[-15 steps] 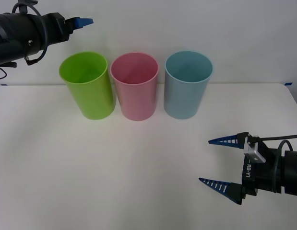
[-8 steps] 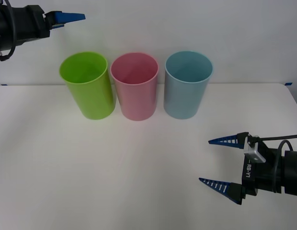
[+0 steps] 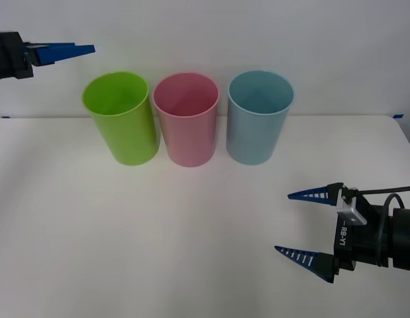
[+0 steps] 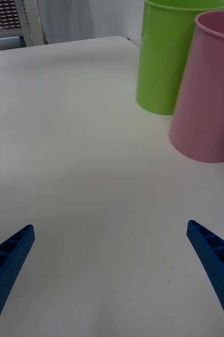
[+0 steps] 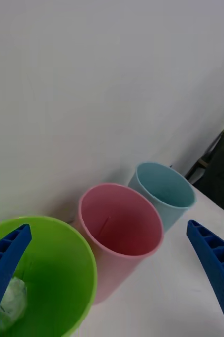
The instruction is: Put cans in the blue bin and PET bottles in the pink bin and trash in the green bin.
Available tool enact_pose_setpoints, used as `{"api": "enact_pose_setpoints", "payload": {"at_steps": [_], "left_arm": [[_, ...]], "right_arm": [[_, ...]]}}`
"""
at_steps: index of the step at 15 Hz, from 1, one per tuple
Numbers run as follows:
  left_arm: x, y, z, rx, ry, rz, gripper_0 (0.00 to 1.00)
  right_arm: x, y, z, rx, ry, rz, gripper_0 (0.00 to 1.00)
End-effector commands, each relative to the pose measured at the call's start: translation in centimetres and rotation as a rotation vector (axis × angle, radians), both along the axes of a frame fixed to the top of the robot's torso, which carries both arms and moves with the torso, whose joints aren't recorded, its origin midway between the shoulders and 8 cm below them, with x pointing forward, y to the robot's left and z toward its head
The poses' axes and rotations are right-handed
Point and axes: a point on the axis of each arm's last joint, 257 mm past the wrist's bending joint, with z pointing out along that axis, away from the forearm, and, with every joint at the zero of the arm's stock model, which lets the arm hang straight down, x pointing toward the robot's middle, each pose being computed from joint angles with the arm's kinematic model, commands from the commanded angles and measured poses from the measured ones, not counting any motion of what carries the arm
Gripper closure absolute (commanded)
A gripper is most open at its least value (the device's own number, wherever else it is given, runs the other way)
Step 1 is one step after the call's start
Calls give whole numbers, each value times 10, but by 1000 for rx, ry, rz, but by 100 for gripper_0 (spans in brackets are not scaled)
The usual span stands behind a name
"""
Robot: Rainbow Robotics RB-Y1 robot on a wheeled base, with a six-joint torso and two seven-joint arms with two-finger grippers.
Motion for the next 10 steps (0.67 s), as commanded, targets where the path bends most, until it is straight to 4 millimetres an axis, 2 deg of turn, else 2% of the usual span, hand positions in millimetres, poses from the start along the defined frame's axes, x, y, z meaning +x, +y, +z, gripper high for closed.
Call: {"api": "enact_pose_setpoints", "payload": {"at_steps": [1,4,6,10], "left_arm": [[-23,7,-16,29,-25,-78,0],[-50,17,-38,53,-10,-175,0],[-59,23,-51,71,-5,-210,0],[-47,37,-79,120,-30,-196,0]], "right_arm": [[0,0,0,0,0,0,0],[0,0,0,0,0,0,0],[0,0,0,0,0,0,0],[0,0,0,0,0,0,0]]}}
